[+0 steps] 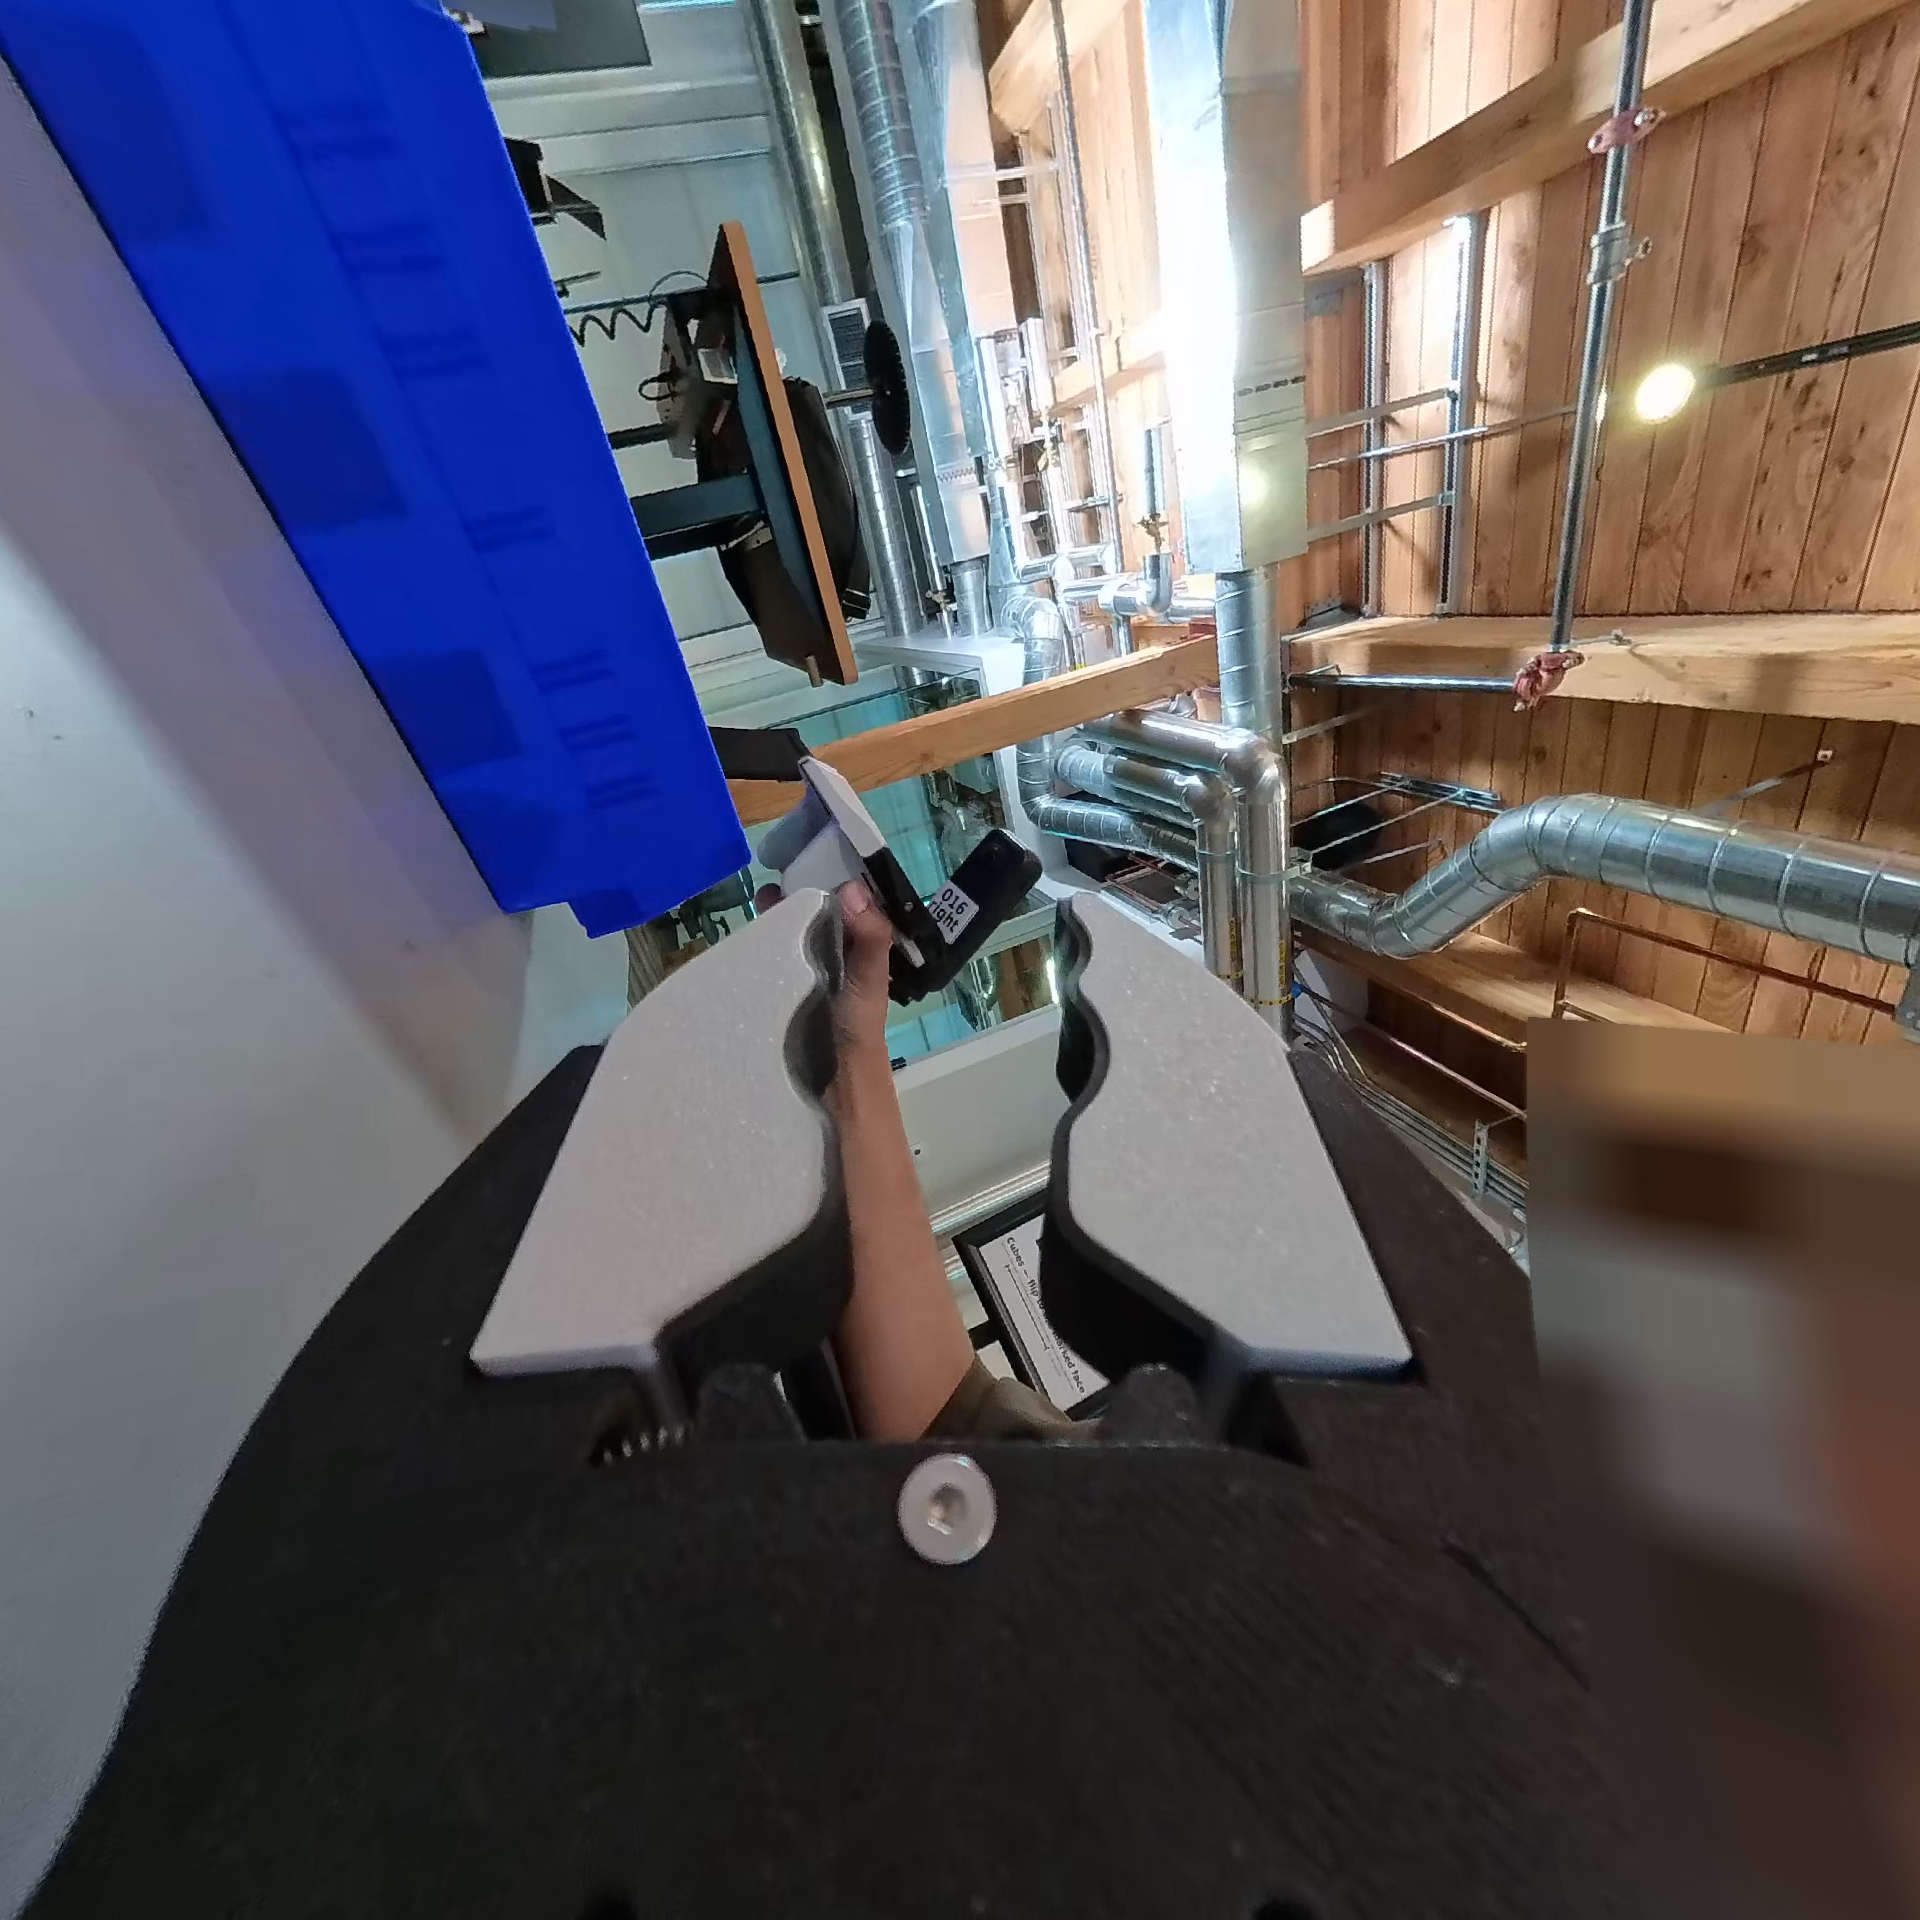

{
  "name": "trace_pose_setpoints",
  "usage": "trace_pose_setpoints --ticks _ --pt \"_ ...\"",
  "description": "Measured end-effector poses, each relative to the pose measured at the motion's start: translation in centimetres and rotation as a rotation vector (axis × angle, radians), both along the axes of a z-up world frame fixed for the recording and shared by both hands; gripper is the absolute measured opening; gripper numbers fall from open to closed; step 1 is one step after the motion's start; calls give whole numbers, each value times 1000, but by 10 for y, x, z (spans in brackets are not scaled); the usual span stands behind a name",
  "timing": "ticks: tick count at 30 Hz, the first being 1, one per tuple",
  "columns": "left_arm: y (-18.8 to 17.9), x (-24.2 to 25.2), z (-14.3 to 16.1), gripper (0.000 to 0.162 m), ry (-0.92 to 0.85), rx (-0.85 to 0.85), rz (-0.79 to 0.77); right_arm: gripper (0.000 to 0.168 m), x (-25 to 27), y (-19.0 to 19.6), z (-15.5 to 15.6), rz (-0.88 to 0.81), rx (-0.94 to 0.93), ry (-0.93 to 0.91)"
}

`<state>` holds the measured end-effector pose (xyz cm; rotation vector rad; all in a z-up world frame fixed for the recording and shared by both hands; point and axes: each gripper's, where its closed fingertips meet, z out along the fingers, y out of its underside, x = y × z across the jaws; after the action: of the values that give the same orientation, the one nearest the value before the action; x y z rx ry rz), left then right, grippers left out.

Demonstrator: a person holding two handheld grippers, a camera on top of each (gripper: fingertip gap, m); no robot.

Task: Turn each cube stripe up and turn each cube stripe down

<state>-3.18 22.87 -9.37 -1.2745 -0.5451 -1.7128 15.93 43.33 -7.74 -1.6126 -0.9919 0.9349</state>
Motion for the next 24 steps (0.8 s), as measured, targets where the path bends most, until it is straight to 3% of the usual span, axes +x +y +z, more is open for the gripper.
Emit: trace_pose_setpoints --ticks 6,9,14,24 --pt "-1 0 0 39 2 -1 2 1 10 19 -8 -97 -37 -11" --pt "-2 -2 -1 39 -2 -3 8 13 6 22 -14 -108 -72 -37" --pt "-5 -5 -2 39 -1 -8 23 45 -2 21 -61 -78 -120 -332" --pt "-34 -30 -4 39 11 -14 153 54 -31 13 -103 101 -126 -741"
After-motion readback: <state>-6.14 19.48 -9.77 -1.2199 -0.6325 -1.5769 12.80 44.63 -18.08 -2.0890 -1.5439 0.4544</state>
